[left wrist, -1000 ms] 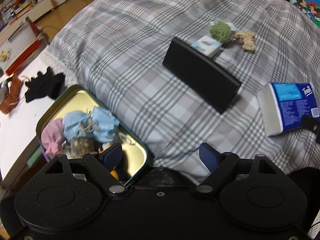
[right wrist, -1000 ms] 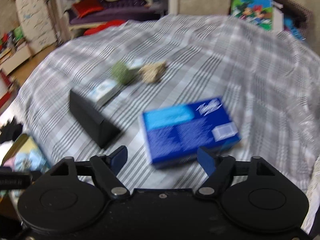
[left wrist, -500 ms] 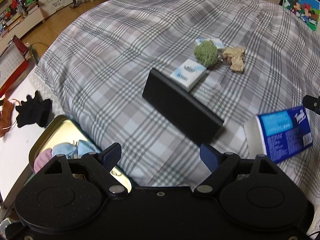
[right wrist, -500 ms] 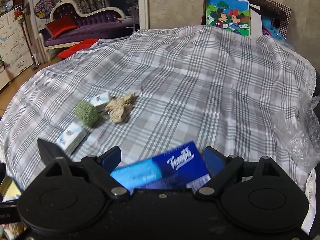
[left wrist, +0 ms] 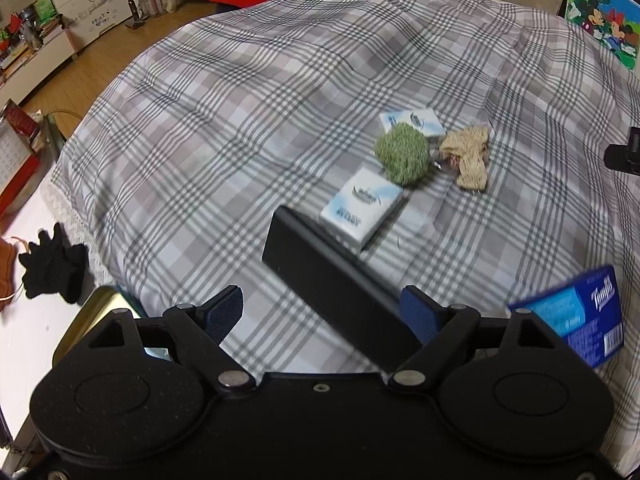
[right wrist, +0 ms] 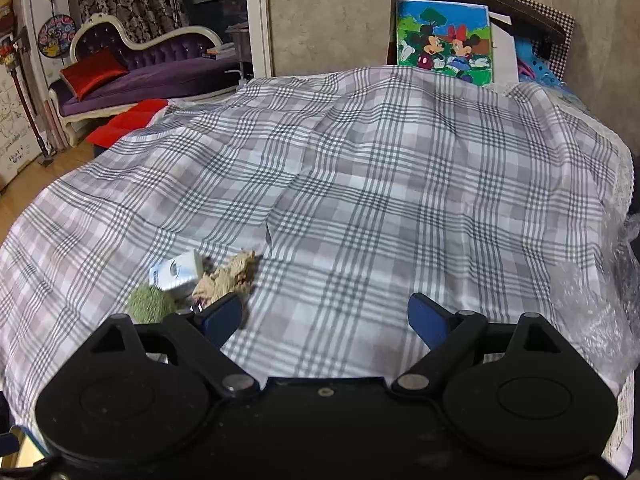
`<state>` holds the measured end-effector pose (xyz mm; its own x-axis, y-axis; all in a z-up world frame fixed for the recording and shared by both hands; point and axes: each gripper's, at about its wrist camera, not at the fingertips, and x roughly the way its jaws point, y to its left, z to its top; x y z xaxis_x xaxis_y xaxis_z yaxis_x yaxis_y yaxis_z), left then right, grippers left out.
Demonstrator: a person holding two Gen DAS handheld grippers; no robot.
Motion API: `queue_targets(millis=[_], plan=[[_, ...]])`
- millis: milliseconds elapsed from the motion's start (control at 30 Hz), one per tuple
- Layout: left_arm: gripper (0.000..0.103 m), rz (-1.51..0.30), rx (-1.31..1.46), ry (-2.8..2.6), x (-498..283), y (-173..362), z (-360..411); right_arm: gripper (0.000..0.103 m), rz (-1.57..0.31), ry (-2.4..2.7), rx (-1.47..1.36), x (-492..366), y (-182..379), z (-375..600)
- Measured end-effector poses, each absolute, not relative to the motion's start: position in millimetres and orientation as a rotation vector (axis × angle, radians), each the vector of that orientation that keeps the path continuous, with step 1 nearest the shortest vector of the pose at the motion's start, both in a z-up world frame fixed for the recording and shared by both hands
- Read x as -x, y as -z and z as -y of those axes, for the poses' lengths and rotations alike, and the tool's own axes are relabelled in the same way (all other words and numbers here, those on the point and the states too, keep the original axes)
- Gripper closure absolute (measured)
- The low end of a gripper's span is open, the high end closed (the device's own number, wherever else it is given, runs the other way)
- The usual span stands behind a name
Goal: Organize soft objects
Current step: 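Move both tools back over the remaining items on the bed, then grasp the lace cloth with right tool while left tool grasps the green knitted ball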
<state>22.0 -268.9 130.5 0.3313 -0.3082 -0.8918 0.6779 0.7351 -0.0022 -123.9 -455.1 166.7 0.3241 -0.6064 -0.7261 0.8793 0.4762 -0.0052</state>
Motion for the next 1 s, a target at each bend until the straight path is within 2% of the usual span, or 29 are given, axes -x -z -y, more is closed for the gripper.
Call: queue_targets(millis=[233,733,800,833,867,933,1000], plan=[[0.02,-1.067,-0.405,0.672,-50.0,-123.9,289.4,0.014,-0.815,1.008,-0.446,66.6,-140.0,486.2],[0.02,-1.096,-0.401,0.652,-85.5,-101.4,294.8,0.015,-1.003,0.916,-0.416,-57.0,-44.2,515.1],[0.02,-1.1,-0.402,0.649,-87.6,-99.3,293.0,0.024,-1.013,0.905,-0.406,-64.7,-35.1,514.0],[0.02,-1.102,-0.401,0.649,-88.5,-98.5,292.1,0.036,-1.021,0.898,-0.407,-66.6,-32.3,514.2],[0.02,-1.105,-0.399,0.649,-89.3,-98.1,291.2,0.043,-1.028,0.882,-0.425,-67.4,-29.7,515.5],[0.02,-1.112,-0.391,0.655,-90.5,-97.3,289.7,0.044,-1.024,0.877,-0.468,-63.5,-29.8,518.3],[0.02,-1.121,-0.393,0.654,-90.7,-96.6,290.0,0.053,-1.021,0.872,-0.487,-58.0,-34.2,520.0]])
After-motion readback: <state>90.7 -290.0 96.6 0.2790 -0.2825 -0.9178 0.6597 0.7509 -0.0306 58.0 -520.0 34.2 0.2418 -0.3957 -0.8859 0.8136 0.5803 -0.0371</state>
